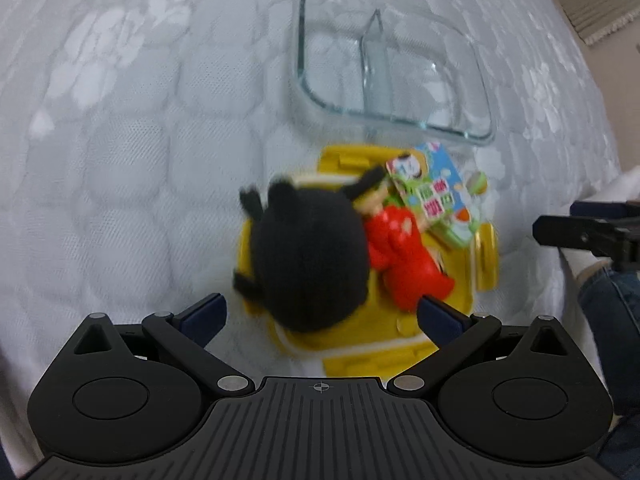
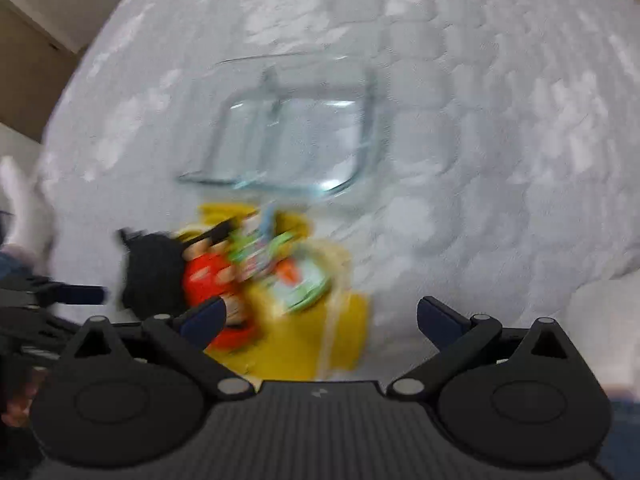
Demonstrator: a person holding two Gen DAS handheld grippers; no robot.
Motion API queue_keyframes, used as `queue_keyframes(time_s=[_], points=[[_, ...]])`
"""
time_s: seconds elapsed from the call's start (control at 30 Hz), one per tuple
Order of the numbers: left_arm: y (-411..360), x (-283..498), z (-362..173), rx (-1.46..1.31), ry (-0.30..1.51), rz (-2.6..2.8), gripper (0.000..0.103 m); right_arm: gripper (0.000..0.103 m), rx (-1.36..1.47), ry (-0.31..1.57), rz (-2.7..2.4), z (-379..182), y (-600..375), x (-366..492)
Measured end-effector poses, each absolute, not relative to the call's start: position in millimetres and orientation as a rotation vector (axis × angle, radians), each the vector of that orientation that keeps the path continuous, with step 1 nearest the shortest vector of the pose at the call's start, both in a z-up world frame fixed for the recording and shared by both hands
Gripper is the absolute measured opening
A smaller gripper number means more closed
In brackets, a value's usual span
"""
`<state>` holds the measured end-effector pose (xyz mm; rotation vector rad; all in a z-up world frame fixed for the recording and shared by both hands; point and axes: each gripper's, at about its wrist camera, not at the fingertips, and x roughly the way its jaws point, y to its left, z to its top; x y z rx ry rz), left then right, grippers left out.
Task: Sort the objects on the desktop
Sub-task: 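Lower the left gripper onto the black plush toy and close it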
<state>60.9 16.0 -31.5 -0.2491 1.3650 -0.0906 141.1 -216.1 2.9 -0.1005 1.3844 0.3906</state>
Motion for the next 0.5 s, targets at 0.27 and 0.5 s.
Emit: queue_keyframes(time_s=[0.27, 0.5], points=[[50, 76, -64, -0.581, 1.467, -0.094, 0.103, 0.103, -0.012, 1.435, 0.427, -17, -218, 152], [34, 79, -64, -0.520, 1.458, -0.116, 0.098, 0.103, 0.071, 1.520, 0.400, -30, -225, 150]])
